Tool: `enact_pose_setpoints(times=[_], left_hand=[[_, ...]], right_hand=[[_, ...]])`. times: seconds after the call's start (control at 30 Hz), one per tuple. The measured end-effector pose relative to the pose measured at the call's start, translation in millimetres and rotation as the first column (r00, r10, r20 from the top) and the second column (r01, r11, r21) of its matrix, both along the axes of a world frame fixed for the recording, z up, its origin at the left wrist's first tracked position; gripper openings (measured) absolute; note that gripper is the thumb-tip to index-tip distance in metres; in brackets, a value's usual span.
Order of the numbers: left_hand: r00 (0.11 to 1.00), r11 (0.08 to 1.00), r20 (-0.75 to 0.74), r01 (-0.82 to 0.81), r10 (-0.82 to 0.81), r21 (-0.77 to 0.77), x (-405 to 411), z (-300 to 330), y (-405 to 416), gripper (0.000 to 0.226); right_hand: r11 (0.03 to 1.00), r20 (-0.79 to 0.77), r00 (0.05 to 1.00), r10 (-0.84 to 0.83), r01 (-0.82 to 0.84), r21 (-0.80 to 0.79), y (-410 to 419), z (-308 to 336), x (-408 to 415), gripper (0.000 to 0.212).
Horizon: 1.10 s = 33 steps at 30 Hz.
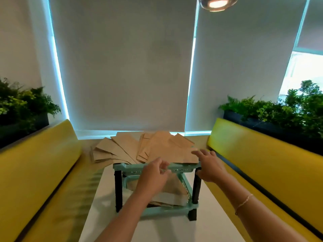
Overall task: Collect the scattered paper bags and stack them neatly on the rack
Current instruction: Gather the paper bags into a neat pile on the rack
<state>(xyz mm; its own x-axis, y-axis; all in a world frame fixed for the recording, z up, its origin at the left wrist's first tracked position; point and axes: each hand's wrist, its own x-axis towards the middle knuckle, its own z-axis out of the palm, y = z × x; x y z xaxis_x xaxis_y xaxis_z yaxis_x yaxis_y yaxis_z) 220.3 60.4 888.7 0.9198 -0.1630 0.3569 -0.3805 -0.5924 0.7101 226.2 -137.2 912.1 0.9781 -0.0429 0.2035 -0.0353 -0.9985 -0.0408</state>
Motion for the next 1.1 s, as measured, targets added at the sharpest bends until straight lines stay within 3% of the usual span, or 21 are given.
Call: enact_pose_setpoints(times=[0.07,0.23,0.43,0.6,0.7,0.83,0.97,1.03,1.1], left_hand=[[1.0,1.0,0.021,-0.015,0.016,-0.013,7,7,9,0.017],[0.999,0.998,0.003,-0.039,0.039,-0.059,22,17,21,0.022],[0.998,0.994,-0.014,-0.06,0.059,-0.09,42,21,18,0.026],[0.996,0.989,-0.036,-0.087,0.083,-0.119,62,27,6,0.032],[0.989,0.968,-0.028,-0.149,0.146,-0.202,73,32,0,0.045],[0.972,0.906,-0.04,-0.231,0.232,-0.354,90,38,-8,0.064],[0.965,0.857,-0.111,-0.261,0.237,-0.444,104,37,-12,0.071],[0.963,0.841,-0.179,-0.262,0.199,-0.474,108,35,-17,0.071],[0.966,0.803,-0.246,-0.211,0.083,-0.558,111,34,-22,0.068]], right_hand=[[0.994,-0.075,0.997,0.026,-0.034,-0.105,6,2,12,0.07],[0.982,-0.073,0.997,0.04,-0.052,-0.179,9,5,37,0.04],[0.946,-0.065,0.986,0.153,-0.165,-0.278,0,10,49,0.043],[0.947,-0.079,0.967,0.242,-0.254,-0.197,0,15,55,0.042],[0.962,0.009,0.971,0.239,-0.236,-0.138,-5,34,59,0.041],[0.977,0.217,0.961,0.171,-0.195,0.091,-14,68,63,0.03],[0.899,0.263,0.964,0.039,-0.149,0.411,-20,78,67,0.03],[0.752,0.243,0.97,-0.014,-0.15,0.642,-23,75,69,0.028],[0.483,0.182,0.983,-0.032,-0.144,0.864,-24,70,72,0.024]])
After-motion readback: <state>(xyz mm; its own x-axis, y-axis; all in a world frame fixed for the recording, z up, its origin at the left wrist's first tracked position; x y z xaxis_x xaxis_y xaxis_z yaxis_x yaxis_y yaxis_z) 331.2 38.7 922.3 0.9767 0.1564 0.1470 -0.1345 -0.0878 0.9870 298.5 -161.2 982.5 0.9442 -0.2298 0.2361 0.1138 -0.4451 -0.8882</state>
